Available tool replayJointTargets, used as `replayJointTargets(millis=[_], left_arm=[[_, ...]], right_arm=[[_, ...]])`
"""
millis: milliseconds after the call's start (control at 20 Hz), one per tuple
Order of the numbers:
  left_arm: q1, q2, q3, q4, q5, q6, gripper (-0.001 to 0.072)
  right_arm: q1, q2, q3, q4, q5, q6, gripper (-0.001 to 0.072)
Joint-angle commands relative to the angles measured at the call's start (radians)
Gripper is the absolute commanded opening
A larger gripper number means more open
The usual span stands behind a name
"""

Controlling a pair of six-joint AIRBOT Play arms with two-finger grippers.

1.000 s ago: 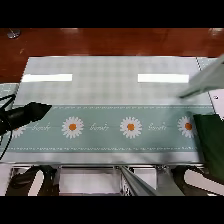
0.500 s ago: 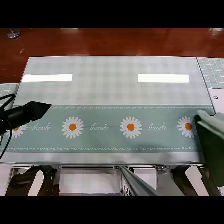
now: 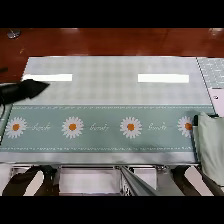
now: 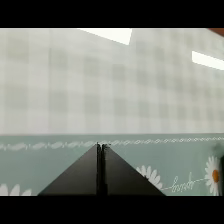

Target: Fold the shirts.

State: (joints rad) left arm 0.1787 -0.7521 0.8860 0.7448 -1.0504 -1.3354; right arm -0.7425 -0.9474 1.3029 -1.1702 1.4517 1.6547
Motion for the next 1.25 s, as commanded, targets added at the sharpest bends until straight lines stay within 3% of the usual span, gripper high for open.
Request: replayJointTargets(millis=[0, 100, 150, 250, 350, 1200], left_arm=[[-0.105, -0.245, 0.368, -0.014, -0.059, 0.051, 0.0023], [-0.251, -0.345, 0.496, 0.174, -0.071, -0.018, 0.0023], [-0.322, -0.374, 0.488, 0.312, -0.072, -0.084, 0.0023], [-0.427, -0.426, 0.389, 0.608, -0.087, -0.276, 0.0025], [-0.432, -0.467, 0.283, 0.688, -0.087, -0.361, 0.0025], [-0.410, -0.521, 0.246, 0.692, -0.085, -0.336, 0.0026]], right_arm=[[0.427, -0.146, 0.135, 0.252, -0.301, -0.108, 0.0017], [0.719, -0.241, 0.131, 0.005, -0.323, -0.091, 0.0017], [0.837, -0.300, 0.103, -0.155, -0.313, -0.033, 0.0017], [0.960, -0.397, -0.006, -0.395, -0.301, 0.096, 0.0016], [0.982, -0.458, -0.103, -0.483, -0.304, 0.166, 0.0017], [0.974, -0.481, -0.120, -0.534, -0.307, 0.173, 0.0017]])
